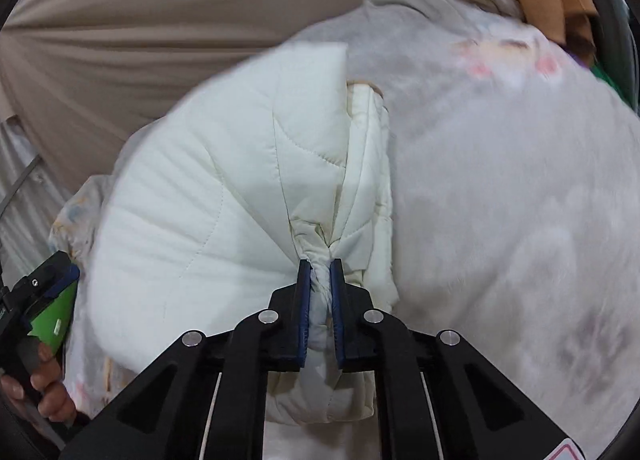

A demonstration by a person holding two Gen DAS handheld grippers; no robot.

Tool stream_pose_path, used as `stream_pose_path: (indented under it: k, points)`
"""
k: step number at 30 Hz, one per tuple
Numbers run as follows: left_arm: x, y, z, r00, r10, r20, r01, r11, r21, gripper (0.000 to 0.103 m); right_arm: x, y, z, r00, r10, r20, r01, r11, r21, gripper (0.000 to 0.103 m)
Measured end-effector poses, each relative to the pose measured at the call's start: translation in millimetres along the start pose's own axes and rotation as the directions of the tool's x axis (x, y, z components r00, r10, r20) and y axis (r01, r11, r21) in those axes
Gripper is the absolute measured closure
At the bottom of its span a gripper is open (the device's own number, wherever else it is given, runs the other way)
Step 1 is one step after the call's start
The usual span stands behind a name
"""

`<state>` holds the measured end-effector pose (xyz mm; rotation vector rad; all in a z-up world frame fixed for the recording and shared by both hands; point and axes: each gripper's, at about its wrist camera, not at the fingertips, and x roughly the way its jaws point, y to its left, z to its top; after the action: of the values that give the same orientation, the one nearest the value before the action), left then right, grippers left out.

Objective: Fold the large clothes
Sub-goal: 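Grip the bundle's end with the right tool and lift it over the rest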

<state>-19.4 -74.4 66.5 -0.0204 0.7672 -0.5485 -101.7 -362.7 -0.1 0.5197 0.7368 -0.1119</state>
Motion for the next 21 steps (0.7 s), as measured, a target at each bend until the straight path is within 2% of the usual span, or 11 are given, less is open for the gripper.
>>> stream_pose_path:
  k: [2, 3, 5, 6, 7, 13, 16, 21]
  points:
    - [16, -5, -5, 0.999, 0.002, -0.042, -0.002, 1.000, 0.011, 0.010, -9, 7, 4, 1.000, 0.003, 0.007, -0.003, 1.000, -0.024, 0.089]
    - [22, -7, -6, 0.998, -0.001, -0.057, 0.002, 1.000, 0.013, 0.010, -14, 11, 6, 1.000, 0.000, 0.017, 0.000, 1.000, -0.023, 0.081]
    - [29, -9, -9, 0.998, 0.001, -0.069, -0.001, 1.000, 0.007, 0.006, -23, 16, 12, 0.999, -0.029, 0.042, 0.030, 0.999, -0.026, 0.064]
    - [31, -9, -10, 0.998, 0.007, -0.069, -0.007, 1.000, 0.002, 0.005, -26, 18, 14, 0.998, -0.047, 0.051, 0.048, 0.998, -0.029, 0.048]
    - [32, -8, -10, 0.997, 0.006, -0.072, -0.007, 1.000, -0.006, 0.005, -23, 17, 16, 0.998, -0.049, 0.047, 0.050, 0.998, -0.031, 0.037]
    - [37, -4, 0, 0.996, -0.019, -0.092, 0.016, 0.999, -0.040, 0.005, 2, 0, 18, 0.999, 0.032, -0.041, -0.031, 0.999, 0.028, 0.031]
    - [35, -3, 6, 0.997, -0.010, -0.078, 0.007, 0.999, -0.044, 0.005, 9, -2, 20, 0.994, 0.091, -0.059, -0.086, 0.994, 0.069, 0.026]
    - [42, 0, 12, 0.995, -0.028, -0.095, 0.022, 0.998, -0.058, 0.005, 17, -1, 25, 0.991, 0.119, -0.069, -0.112, 0.990, 0.088, 0.021]
